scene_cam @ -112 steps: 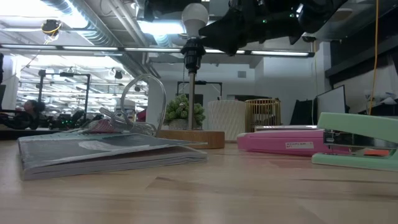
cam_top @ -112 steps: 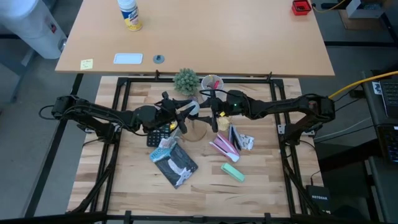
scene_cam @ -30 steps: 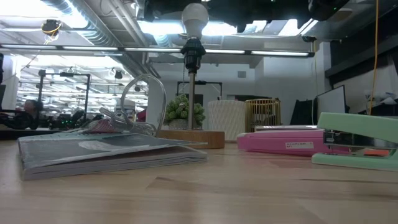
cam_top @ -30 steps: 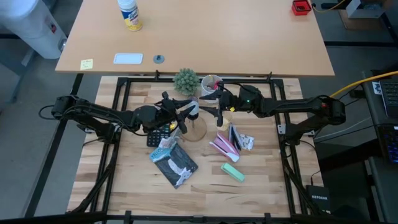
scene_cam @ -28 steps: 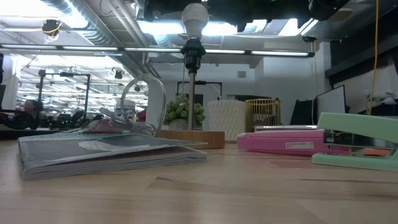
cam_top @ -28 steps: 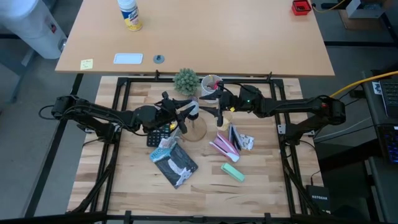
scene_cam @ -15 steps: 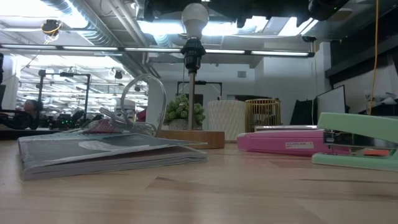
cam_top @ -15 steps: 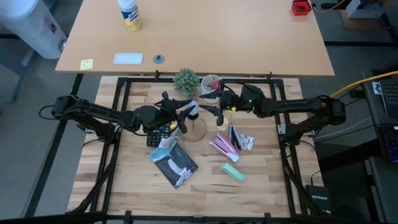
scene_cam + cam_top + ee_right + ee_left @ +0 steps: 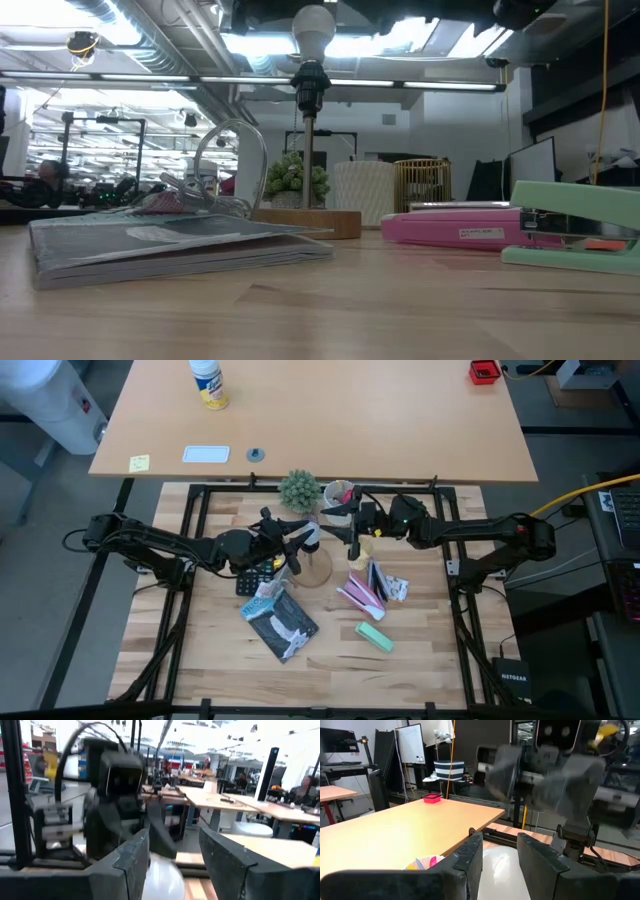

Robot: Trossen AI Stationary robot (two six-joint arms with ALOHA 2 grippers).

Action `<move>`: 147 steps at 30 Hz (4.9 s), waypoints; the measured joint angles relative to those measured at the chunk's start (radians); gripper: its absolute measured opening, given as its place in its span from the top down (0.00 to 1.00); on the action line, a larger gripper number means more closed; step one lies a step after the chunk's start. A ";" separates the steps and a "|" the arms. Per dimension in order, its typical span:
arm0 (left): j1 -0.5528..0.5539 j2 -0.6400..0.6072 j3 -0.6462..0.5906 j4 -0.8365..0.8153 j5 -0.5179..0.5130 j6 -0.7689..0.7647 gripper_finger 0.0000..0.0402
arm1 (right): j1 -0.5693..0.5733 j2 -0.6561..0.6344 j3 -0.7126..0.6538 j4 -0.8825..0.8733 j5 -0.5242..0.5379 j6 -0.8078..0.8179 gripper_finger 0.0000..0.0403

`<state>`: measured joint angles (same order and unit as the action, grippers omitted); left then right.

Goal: Screw lightbulb
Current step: Insert the lightbulb into the lamp

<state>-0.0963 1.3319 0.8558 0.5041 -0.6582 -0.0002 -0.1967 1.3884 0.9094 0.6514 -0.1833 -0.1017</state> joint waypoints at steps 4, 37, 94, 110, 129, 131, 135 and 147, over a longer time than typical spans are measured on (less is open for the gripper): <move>0.000 0.000 0.000 0.000 0.000 0.000 0.72 | 0.000 0.000 0.049 -0.030 0.000 0.000 0.55; -0.001 0.000 -0.001 0.005 0.000 0.004 0.72 | 0.000 0.052 0.081 -0.264 -0.002 0.000 0.55; -0.129 -0.067 0.000 -0.258 -0.074 -0.184 0.72 | 0.000 0.054 0.078 -0.257 0.000 -0.001 0.55; -0.131 -0.067 0.000 -0.263 -0.226 -0.184 0.72 | 0.000 0.056 0.075 -0.268 -0.050 -0.004 0.55; -0.133 -0.067 0.000 -0.262 -0.242 -0.184 0.72 | 0.000 0.056 0.075 -0.262 -0.053 0.000 0.55; -0.133 -0.067 0.000 -0.262 -0.241 -0.184 0.72 | 0.000 0.056 0.075 -0.261 -0.053 0.000 0.55; -0.133 -0.067 0.000 -0.262 -0.241 -0.184 0.72 | 0.000 0.056 0.075 -0.261 -0.053 0.000 0.55; -0.133 -0.067 0.000 -0.262 -0.214 -0.183 0.72 | 0.000 0.053 0.078 -0.289 -0.054 0.000 0.55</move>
<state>-0.2291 1.2648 0.8562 0.2417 -0.8719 -0.1829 -0.1967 1.4418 0.9874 0.3622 -0.2371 -0.1020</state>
